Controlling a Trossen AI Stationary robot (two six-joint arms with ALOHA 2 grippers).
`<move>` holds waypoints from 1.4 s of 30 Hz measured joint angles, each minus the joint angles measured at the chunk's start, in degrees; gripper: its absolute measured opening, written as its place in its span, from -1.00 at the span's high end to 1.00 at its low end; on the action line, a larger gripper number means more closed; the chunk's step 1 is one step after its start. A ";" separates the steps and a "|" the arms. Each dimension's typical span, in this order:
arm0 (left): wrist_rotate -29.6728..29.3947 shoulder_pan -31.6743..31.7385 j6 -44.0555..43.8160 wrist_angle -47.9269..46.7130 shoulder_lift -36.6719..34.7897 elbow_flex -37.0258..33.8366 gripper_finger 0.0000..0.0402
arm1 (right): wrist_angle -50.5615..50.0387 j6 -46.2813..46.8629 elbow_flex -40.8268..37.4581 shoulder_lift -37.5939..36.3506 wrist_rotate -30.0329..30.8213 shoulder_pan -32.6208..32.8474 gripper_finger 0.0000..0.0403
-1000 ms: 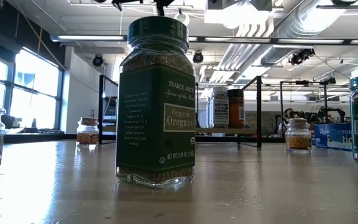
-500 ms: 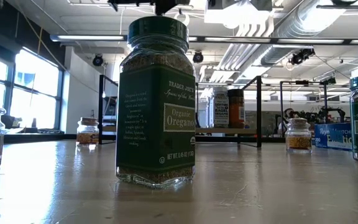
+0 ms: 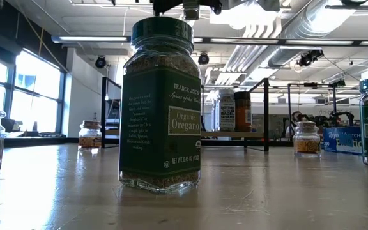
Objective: Shelf spices
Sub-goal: Put the green seasoning bottle on the shelf
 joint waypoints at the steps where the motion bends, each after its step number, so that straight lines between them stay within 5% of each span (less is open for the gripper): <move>1: 0.83 -0.27 -0.52 0.09 0.21 0.00 -0.73 | -0.09 -0.02 0.00 0.12 0.04 0.13 0.09; 12: 7.89 -2.16 -7.57 1.10 1.76 0.09 -0.71 | -0.25 0.18 -0.02 0.18 2.67 0.86 0.09; 26: 7.08 -3.16 -7.79 1.96 3.36 0.09 0.01 | -0.73 0.67 -0.02 0.10 4.27 1.60 0.09; 32: 7.24 -3.29 -7.07 2.99 3.39 0.04 0.03 | -0.57 1.30 0.02 0.01 5.11 1.97 0.09; 42: 5.98 -2.78 -6.70 2.43 2.77 -0.02 0.03 | -4.76 1.74 0.11 -0.03 10.50 0.16 -0.39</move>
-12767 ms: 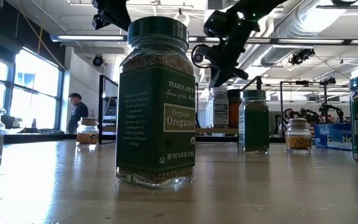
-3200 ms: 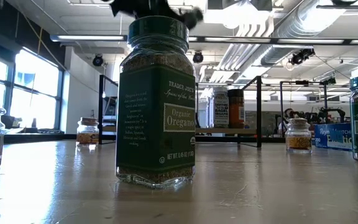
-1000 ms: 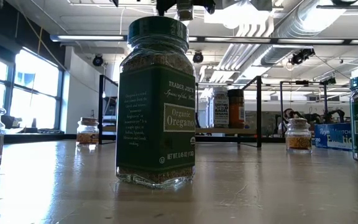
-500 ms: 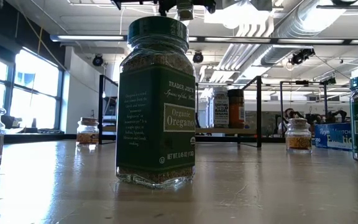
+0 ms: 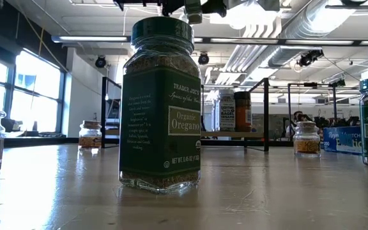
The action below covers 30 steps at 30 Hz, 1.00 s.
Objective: Shelf spices
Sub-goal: Put the green seasoning bottle on the shelf
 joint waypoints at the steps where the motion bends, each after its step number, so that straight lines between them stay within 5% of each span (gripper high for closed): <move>1: -0.54 0.21 0.14 -0.79 -0.16 0.00 0.03 | -0.66 -0.01 0.00 -0.02 -0.08 -0.34 -0.40; 5: -1.15 1.19 2.67 -5.33 -0.97 0.00 0.03 | -5.88 -1.46 -0.04 -0.85 0.55 -2.07 -0.41; 13: 0.15 3.63 11.53 -10.29 1.73 0.15 0.03 | -17.80 -2.53 -0.14 -4.83 12.11 -5.24 -0.42; 21: 0.91 6.17 25.64 -6.65 16.00 0.04 0.03 | -18.88 2.74 -0.15 -9.32 14.52 -5.71 -0.42; 30: 0.59 8.86 26.10 5.21 29.01 0.02 0.03 | -19.35 11.57 -0.13 -13.64 14.84 -5.21 -0.42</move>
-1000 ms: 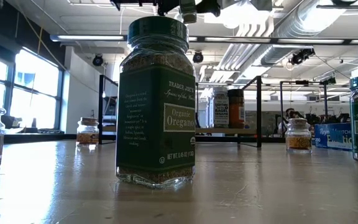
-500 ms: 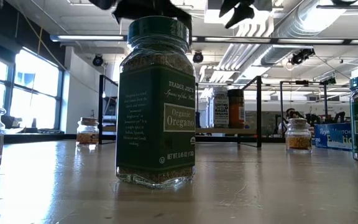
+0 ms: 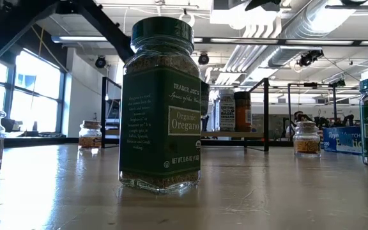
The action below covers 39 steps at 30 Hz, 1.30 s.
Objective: Shelf spices
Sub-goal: Put the green seasoning bottle on the shelf
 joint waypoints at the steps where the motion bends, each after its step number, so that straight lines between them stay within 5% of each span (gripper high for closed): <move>1: 0.06 0.00 -0.01 0.45 0.72 0.00 0.03 | 0.00 0.60 0.00 -0.22 0.18 -0.04 -0.42; 20: -0.97 0.04 1.97 0.35 5.18 0.09 -0.21 | 0.00 5.15 0.00 -1.52 3.41 -0.04 -0.42; 31: -0.12 1.48 1.53 -0.16 0.60 0.07 -0.22 | 0.00 5.60 0.00 -1.52 4.09 0.35 -0.42; 39: -6.29 2.29 0.32 -24.72 -7.80 0.15 -0.12 | 0.02 4.83 0.00 -1.52 4.10 0.35 -0.42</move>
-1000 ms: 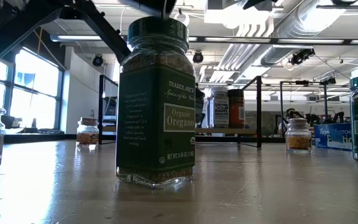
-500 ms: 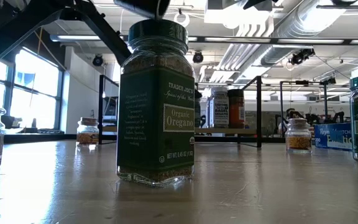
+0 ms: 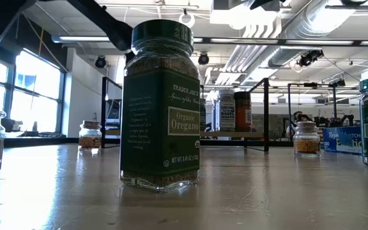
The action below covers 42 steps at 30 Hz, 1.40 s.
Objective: Shelf spices
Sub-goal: Put the green seasoning bottle on the shelf
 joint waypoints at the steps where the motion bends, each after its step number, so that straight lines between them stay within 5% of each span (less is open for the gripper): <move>1: -0.22 0.06 -0.14 -2.78 0.23 -0.03 -0.07 | 0.00 -0.07 0.00 0.00 -0.01 0.03 -0.42; 10: -3.85 -1.00 -4.09 -2.56 7.18 -0.11 0.61 | 0.01 -0.56 0.00 0.02 1.68 0.23 -0.42; 16: -4.36 -1.04 -4.91 1.85 9.71 -0.11 0.86 | 0.00 -0.13 0.00 0.02 1.84 1.21 -0.42; 42: -4.78 -3.18 -12.39 10.08 13.23 -0.13 0.93 | -0.02 1.16 0.00 0.04 2.66 1.88 -0.42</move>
